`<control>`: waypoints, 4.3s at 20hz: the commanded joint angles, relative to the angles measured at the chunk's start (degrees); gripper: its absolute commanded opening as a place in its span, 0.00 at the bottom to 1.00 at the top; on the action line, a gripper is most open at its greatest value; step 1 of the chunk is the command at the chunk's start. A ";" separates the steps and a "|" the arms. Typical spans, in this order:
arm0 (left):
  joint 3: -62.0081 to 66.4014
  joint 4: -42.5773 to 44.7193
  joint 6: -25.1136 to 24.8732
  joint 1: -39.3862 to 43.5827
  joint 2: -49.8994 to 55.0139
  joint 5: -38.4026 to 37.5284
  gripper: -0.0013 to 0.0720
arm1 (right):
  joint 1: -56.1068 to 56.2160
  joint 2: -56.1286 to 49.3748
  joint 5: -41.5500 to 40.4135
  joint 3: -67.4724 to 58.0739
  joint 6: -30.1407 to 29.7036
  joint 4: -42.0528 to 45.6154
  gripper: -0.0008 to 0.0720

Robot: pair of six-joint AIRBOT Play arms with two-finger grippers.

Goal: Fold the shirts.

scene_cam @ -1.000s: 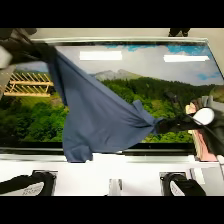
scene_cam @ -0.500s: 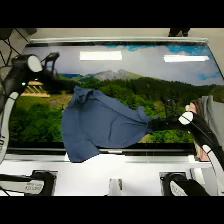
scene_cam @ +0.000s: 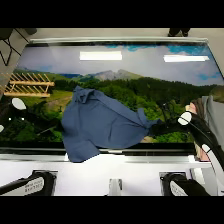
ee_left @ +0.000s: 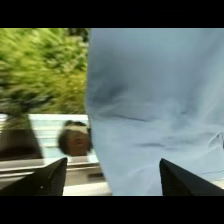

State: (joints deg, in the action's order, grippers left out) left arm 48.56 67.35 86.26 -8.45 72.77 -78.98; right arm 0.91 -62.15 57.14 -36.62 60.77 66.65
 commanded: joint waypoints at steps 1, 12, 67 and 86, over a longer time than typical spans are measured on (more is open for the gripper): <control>-6.93 -6.23 -3.56 -1.53 0.72 6.99 0.92 | 0.07 -0.04 2.01 0.02 -0.35 0.31 0.04; -5.46 -25.33 -17.25 0.52 4.04 12.70 0.07 | 0.07 2.40 6.01 -3.74 -0.39 0.79 0.04; -5.57 -11.65 -6.05 8.11 -33.48 31.87 0.07 | -3.87 -4.55 -0.74 7.52 -5.03 -17.99 0.46; 71.71 -9.55 -1.70 -3.02 -32.61 27.39 0.06 | -3.87 18.56 17.40 -80.98 -0.90 14.93 0.04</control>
State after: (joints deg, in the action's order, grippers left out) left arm 110.06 55.72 81.23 -10.55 40.07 -47.59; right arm -2.98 -46.00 70.85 -105.89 57.63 72.93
